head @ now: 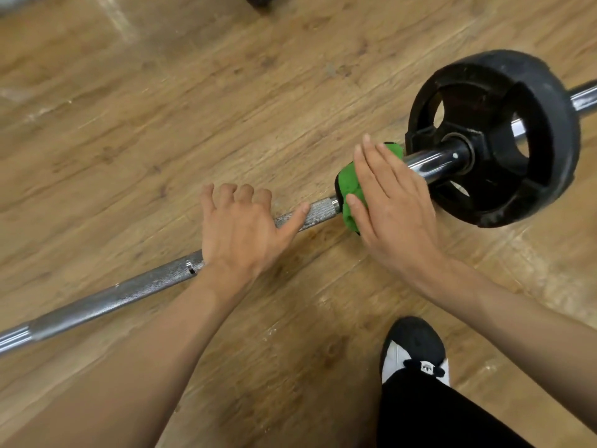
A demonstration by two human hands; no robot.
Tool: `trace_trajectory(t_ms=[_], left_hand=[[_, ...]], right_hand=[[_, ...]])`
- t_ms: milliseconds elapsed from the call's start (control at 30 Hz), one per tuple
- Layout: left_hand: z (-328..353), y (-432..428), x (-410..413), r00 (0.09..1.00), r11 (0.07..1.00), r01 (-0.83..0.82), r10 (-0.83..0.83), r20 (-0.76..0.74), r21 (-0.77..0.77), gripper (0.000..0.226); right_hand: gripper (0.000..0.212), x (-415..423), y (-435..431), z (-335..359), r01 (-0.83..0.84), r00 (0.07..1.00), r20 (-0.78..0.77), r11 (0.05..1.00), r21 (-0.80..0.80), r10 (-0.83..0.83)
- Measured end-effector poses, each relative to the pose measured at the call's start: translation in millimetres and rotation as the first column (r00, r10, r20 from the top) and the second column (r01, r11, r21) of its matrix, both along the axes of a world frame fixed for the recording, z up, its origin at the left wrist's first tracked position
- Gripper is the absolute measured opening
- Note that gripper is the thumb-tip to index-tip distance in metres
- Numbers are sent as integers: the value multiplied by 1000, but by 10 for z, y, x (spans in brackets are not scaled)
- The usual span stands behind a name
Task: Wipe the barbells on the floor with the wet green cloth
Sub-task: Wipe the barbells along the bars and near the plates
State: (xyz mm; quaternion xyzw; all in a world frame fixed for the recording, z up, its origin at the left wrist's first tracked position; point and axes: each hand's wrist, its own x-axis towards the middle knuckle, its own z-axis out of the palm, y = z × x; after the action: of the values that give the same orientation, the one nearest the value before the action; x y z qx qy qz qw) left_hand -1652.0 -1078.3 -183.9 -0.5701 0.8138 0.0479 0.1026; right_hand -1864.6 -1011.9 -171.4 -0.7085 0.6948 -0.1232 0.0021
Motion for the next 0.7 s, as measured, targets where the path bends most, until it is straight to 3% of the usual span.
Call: trace_trajectory(t_ms=[167, 300, 400, 467, 533, 633, 700], left_hand=[[33, 36, -4, 1000, 1000, 6, -7, 24, 18, 100], [55, 83, 1, 1000, 1000, 18, -18, 6, 17, 99], [59, 133, -4, 999, 1000, 27, -28, 18, 16, 98], [61, 184, -11, 999, 999, 34, -34, 28, 3, 96], [68, 224, -18, 999, 1000, 30, -30, 35, 9, 95], [73, 279, -41, 999, 999, 21, -23, 47, 33, 97], [76, 311, -50, 998, 999, 17, -20, 56, 45, 100]], right_hand=[[64, 75, -599, 25, 75, 997, 21, 977, 199, -81], [39, 109, -168, -60, 81, 994, 69, 996, 24, -83], [50, 97, 293, -109, 23, 1000, 10, 999, -27, -23], [46, 40, 320, -93, -21, 998, 50, 999, -38, 22], [31, 37, 108, 17, 38, 990, 136, 999, 14, -40], [19, 25, -252, 156, 131, 981, 118, 978, 164, -151], [29, 34, -243, 131, 119, 990, 43, 969, 217, -132]])
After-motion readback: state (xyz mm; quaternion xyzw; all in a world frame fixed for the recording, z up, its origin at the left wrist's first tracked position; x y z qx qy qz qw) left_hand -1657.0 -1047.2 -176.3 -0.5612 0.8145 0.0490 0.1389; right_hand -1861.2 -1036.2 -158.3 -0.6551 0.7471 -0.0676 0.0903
